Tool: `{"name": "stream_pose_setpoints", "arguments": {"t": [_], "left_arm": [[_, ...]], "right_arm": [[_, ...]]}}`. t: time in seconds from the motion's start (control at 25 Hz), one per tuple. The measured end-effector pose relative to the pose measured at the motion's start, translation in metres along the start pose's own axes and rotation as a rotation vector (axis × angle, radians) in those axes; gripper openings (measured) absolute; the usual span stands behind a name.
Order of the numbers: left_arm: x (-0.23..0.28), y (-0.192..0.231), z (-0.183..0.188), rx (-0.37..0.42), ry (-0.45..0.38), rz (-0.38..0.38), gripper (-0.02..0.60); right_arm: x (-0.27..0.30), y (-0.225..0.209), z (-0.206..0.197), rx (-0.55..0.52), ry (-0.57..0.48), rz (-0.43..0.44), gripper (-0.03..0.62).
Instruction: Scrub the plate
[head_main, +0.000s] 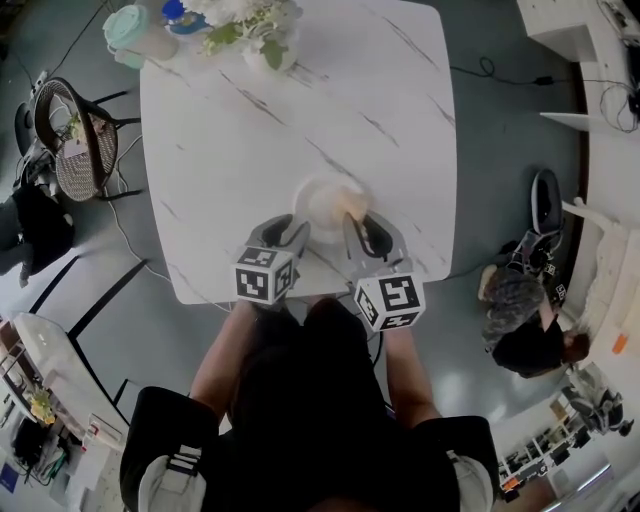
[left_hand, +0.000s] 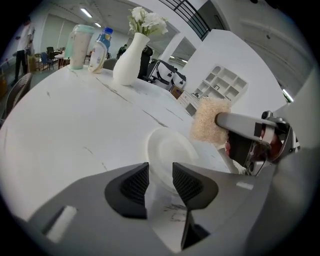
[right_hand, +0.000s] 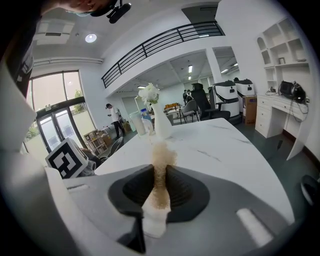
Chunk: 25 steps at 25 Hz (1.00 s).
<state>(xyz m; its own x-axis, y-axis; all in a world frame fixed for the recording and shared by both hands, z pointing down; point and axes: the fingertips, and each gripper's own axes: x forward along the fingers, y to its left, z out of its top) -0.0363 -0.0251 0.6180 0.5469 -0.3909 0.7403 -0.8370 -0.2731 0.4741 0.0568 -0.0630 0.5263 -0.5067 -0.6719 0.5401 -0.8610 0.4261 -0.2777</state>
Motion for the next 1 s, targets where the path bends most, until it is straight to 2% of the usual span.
{"name": "stream_pose_setpoints", "arguments": {"t": [0.48,0.8,1.0], "left_arm": [[0.007,0.009,-0.003,-0.005,0.006,0.043,0.089],[0.008,0.010,-0.001,-0.020,-0.009,0.044,0.072],[0.008,0.010,0.001,-0.032,-0.025,0.038,0.066]], "right_arm": [[0.020,0.010,-0.003,0.012,0.026,0.062,0.069],[0.048,0.027,-0.023,0.066,0.119,0.164,0.069],[0.060,0.032,-0.036,0.093,0.169,0.193,0.069]]}}
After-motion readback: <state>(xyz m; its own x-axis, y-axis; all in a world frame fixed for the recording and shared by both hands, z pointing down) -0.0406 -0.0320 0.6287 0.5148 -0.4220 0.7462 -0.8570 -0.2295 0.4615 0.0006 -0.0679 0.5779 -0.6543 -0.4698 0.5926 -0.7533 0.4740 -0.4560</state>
